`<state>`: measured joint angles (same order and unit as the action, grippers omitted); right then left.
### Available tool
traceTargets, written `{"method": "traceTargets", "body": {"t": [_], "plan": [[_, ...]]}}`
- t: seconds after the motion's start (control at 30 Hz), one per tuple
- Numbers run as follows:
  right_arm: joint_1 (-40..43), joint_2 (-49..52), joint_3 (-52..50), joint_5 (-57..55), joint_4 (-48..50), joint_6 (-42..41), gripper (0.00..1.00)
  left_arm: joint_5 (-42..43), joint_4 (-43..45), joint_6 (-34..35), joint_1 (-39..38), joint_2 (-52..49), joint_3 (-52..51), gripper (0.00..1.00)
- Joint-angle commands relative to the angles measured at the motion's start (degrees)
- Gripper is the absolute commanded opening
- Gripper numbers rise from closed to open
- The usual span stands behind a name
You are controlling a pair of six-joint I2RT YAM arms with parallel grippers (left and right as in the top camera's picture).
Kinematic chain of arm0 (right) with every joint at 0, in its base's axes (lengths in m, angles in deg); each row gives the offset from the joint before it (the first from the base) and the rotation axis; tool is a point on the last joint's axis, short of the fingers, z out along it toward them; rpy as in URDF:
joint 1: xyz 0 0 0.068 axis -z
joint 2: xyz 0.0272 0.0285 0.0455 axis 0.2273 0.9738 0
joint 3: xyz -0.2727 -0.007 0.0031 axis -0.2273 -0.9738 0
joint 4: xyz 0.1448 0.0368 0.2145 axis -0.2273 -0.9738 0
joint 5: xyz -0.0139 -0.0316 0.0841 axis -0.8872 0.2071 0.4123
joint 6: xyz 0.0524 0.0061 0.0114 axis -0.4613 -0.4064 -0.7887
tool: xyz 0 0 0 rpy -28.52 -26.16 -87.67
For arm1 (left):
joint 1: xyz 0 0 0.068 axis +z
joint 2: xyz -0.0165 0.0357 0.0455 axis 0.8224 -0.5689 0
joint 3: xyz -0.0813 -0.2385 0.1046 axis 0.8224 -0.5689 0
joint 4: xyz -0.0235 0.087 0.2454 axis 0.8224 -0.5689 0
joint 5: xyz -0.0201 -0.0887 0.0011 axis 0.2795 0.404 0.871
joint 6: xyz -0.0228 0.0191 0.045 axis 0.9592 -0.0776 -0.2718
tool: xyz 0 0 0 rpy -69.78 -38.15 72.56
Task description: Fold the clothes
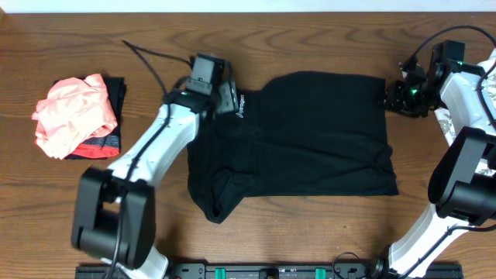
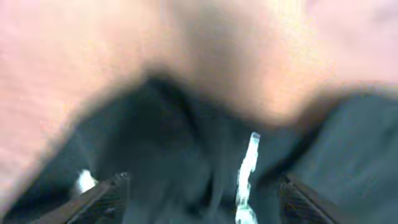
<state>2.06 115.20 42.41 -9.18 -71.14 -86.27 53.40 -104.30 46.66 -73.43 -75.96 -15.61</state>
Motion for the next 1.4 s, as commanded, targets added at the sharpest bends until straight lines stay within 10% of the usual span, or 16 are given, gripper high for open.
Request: {"method": "traceTargets", "body": {"t": [0.0, 0.27, 0.9, 1.1, 1.37], "plan": [[0.4, -0.2, 0.9, 0.5, 2.1, -0.3, 0.50, -5.4, 4.8, -5.2, 2.4, 1.4, 1.8, 0.77], [0.4, -0.2, 0.9, 0.5, 3.9, -0.3, 0.54, -2.0, 14.8, -7.1, 6.3, -3.9, 1.8, 0.80], [0.4, -0.2, 0.9, 0.1, 2.2, -0.3, 0.49, 17.2, -0.3, -9.8, 6.6, -9.1, 1.6, 0.70], [0.4, -0.2, 0.9, 0.1, 1.2, -0.3, 0.45, 21.8, 1.9, -10.8, 6.6, -13.7, 1.6, 0.30], [0.4, -0.2, 0.9, -0.2, -0.7, -0.3, 0.45, 14.5, 0.5, -7.9, 8.0, -20.5, 1.6, 0.11]]}}
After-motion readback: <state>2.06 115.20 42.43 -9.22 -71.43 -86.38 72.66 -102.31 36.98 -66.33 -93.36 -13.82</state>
